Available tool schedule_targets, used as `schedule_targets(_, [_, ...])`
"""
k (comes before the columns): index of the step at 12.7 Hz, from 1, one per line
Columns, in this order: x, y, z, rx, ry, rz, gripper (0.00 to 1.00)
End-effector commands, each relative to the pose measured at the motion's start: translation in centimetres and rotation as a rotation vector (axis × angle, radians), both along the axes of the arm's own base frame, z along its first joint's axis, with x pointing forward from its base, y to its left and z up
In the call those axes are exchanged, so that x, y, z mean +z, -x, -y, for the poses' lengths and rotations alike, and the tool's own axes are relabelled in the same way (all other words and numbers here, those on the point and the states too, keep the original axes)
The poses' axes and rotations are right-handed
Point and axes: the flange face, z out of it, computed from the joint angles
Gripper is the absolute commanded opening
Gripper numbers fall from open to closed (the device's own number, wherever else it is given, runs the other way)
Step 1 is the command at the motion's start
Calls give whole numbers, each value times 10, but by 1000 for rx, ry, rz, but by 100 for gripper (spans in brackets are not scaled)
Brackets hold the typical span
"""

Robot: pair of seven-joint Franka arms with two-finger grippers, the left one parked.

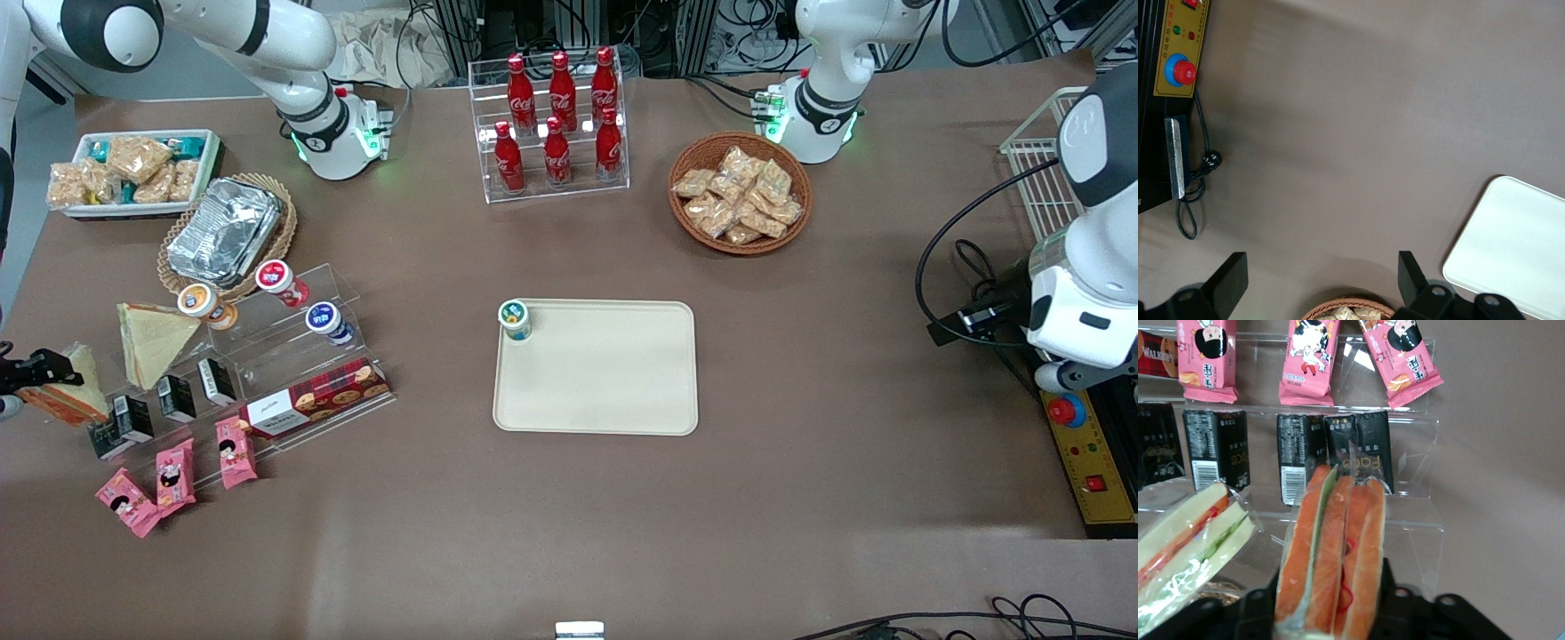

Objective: Place sandwich on tray

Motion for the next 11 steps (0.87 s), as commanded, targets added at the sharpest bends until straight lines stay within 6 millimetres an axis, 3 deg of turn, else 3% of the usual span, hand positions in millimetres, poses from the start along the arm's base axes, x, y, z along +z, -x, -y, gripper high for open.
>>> schedule_targets(1, [8,-3,-1,22,8,18,26])
schedule_targets(4, [17,-6,-10,26,2,3,26])
schedule_targets(7, [66,-14,-13,56,25,31,26])
schedule_targets(11, [147,-23,-73,142,41,78,26])
